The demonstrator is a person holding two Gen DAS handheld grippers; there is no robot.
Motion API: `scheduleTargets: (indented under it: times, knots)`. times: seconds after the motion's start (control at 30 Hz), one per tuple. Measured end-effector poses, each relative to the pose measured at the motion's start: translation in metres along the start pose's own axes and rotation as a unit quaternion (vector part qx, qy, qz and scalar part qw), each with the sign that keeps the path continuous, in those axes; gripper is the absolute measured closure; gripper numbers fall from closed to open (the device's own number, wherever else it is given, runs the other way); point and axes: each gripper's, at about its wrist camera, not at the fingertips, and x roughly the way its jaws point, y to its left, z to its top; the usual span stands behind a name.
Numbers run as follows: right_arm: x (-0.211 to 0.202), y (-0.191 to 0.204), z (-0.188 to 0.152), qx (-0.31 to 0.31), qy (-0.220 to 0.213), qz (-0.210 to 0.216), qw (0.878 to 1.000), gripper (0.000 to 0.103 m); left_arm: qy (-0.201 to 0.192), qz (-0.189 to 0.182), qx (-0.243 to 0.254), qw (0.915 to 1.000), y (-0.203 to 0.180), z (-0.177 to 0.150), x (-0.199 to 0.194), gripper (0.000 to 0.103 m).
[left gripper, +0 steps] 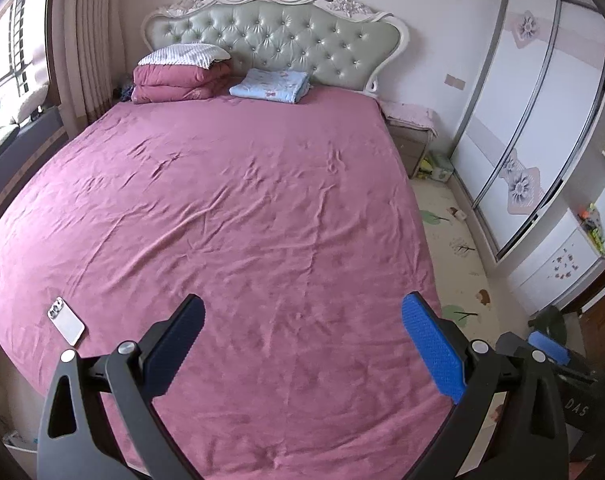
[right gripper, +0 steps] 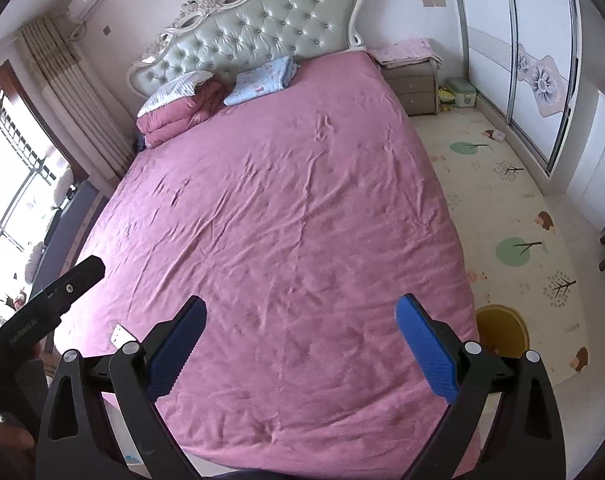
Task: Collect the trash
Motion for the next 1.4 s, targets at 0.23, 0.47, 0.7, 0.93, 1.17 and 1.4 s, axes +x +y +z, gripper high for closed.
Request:
scheduleTargets:
  times: [0.23, 0.47, 0.7, 0.93, 1.17, 1.4]
  knots:
    - [-0.002, 0.002, -0.002, -0.002, -0.003, 0.006, 1.000, 0.011, 0.007, 0.006, -0.007, 0.9999, 0.004, -0.001, -0.001, 0.004]
    - [-0.002, 0.007, -0.002, -0.008, -0.005, 0.008, 1.000, 0.011, 0.006, 0.015, 0.010, 0.9998, -0.003, -0.002, -0.004, 0.004]
    - [-0.002, 0.006, -0.001, -0.007, -0.005, 0.009, 1.000, 0.011, 0.006, 0.014, 0.017, 0.9997, -0.008, -0.003, -0.003, 0.004]
    - [-0.002, 0.004, 0.000, -0.002, -0.003, 0.010, 1.000, 0.011, 0.008, 0.016, 0.017, 0.9997, -0.009, -0.003, -0.001, 0.004]
    - [-0.002, 0.003, -0.001, -0.003, -0.001, 0.010, 1.000, 0.011, 0.015, 0.017, 0.014, 0.9996, -0.008, -0.003, 0.005, 0.004]
    - [-0.001, 0.003, -0.001, -0.004, 0.000, 0.010, 1.000, 0.011, 0.018, 0.018, 0.012, 0.9996, -0.006, -0.006, 0.008, 0.004]
